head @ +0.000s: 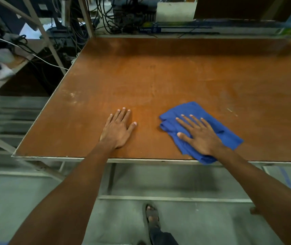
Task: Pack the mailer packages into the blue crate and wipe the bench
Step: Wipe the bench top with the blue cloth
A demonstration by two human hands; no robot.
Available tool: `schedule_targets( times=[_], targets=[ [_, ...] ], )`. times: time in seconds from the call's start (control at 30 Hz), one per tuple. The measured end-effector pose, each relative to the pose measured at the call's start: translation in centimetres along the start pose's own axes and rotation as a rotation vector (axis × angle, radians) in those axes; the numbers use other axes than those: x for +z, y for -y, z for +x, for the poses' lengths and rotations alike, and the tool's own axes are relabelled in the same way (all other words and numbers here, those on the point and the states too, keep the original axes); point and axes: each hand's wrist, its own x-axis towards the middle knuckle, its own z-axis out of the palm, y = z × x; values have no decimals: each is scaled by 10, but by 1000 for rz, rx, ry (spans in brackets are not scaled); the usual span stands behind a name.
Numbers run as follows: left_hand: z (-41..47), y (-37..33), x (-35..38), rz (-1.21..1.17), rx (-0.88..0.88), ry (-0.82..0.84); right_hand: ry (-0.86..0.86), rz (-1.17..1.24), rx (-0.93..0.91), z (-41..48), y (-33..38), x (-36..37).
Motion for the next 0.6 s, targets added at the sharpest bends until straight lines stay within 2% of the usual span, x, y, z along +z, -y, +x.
schedule_targets(
  times=[0.07, 0.23, 0.27, 0.37, 0.4, 0.47, 0.53, 0.57, 0.6],
  targets=[
    [-1, -1, -1, 7, 4, 4, -25, -19, 95, -8, -7, -1],
    [0, -3, -2, 7, -12, -14, 42, -32, -256, -37, 3, 2],
    [0, -3, -2, 1, -15, -16, 34, -36, -237, -27, -10, 0],
    [6, -14, -5, -15, -20, -62, -29, -21, 50, 16, -48, -8],
    [11, -21, -6, -17, -13, -91, -35, -30, 69, 28, -48, -9],
    [26, -39, -4, -47, 24, -114, -32, -54, -125, 39, -35, -6],
    [57, -58, 4, -64, 57, -111, 47, -55, -331, 55, -50, -3],
    [62, -62, 5, -57, 75, -104, 39, -55, -342, 63, -60, -5],
    [71, -66, 8, -43, 82, -90, -5, -55, -261, 79, -80, -7]
  ],
)
